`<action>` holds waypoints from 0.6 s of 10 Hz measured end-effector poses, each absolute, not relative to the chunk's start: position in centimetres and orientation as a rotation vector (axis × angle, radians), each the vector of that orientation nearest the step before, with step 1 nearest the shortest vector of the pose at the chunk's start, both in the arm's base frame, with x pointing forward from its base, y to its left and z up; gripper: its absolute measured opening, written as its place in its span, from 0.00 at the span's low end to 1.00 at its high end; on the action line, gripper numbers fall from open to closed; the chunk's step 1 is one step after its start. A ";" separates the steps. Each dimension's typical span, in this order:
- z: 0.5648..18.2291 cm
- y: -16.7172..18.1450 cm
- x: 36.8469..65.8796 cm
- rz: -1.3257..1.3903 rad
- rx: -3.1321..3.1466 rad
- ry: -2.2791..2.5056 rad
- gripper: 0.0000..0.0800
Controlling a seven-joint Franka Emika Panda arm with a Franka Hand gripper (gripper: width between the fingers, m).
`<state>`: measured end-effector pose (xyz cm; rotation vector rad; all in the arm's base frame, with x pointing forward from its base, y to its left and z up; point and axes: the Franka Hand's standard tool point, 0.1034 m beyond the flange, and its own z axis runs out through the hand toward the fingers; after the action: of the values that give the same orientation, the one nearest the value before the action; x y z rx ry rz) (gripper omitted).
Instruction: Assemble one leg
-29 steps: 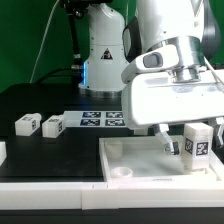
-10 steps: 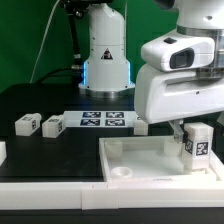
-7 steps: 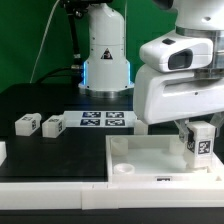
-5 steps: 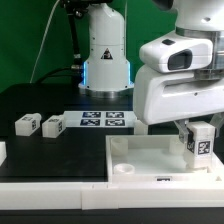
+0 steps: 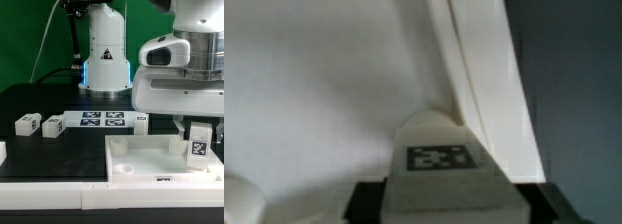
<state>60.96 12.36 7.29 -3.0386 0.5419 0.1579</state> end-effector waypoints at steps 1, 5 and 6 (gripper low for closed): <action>7.3 12.6 60.9 0.161 -3.003 0.746 0.37; 7.3 13.0 60.9 0.165 -2.893 1.155 0.37; 7.3 13.0 60.9 0.164 -2.921 1.074 0.37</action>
Offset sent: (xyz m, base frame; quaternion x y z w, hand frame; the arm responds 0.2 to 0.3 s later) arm 0.0000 0.0000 0.0000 0.0000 0.0000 0.1790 0.9838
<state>60.93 12.98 7.33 -2.9207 1.0741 0.1636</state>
